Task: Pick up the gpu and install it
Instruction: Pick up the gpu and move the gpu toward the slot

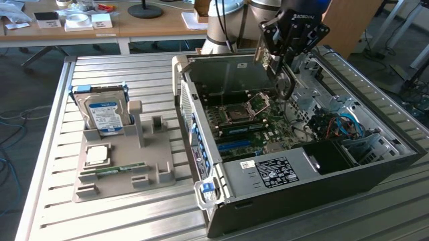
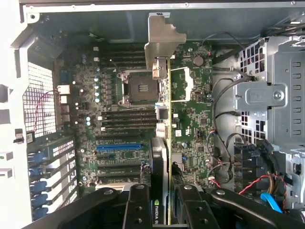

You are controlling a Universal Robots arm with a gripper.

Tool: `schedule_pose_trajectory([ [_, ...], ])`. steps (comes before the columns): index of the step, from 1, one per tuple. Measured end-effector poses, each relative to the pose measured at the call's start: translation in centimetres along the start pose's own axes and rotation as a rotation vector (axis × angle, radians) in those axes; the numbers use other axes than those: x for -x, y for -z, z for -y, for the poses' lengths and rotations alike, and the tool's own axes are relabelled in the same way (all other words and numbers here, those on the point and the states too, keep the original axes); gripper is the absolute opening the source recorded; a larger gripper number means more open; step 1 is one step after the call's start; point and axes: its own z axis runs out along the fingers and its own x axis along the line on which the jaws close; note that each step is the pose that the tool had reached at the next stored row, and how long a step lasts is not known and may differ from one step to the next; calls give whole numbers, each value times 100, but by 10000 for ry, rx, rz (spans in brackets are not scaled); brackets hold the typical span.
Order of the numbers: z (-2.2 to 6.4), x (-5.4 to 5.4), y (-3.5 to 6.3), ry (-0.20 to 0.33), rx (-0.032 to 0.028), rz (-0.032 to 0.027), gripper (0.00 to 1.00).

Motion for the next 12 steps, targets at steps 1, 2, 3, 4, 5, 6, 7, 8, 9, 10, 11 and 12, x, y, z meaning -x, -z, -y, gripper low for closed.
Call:
schedule_pose_trajectory([
  [1,-1,14,-1,-1,1,0,27],
  [2,-2,33,-1,-2,0,0,27],
  [3,-4,55,-2,-2,0,0,27],
  [4,-5,78,-2,-3,0,0,27],
  [5,-7,104,-3,-3,0,0,27],
  [6,-8,132,-4,-3,0,0,27],
  [7,-10,160,-4,-1,-1,0,27],
  [8,-12,191,-5,-1,0,0,27],
  [9,-14,219,-6,-2,0,0,27],
  [10,-16,246,-7,-3,0,0,27],
  [11,-17,273,-8,-2,0,0,27],
  [12,-19,299,-8,-2,0,-1,27],
])
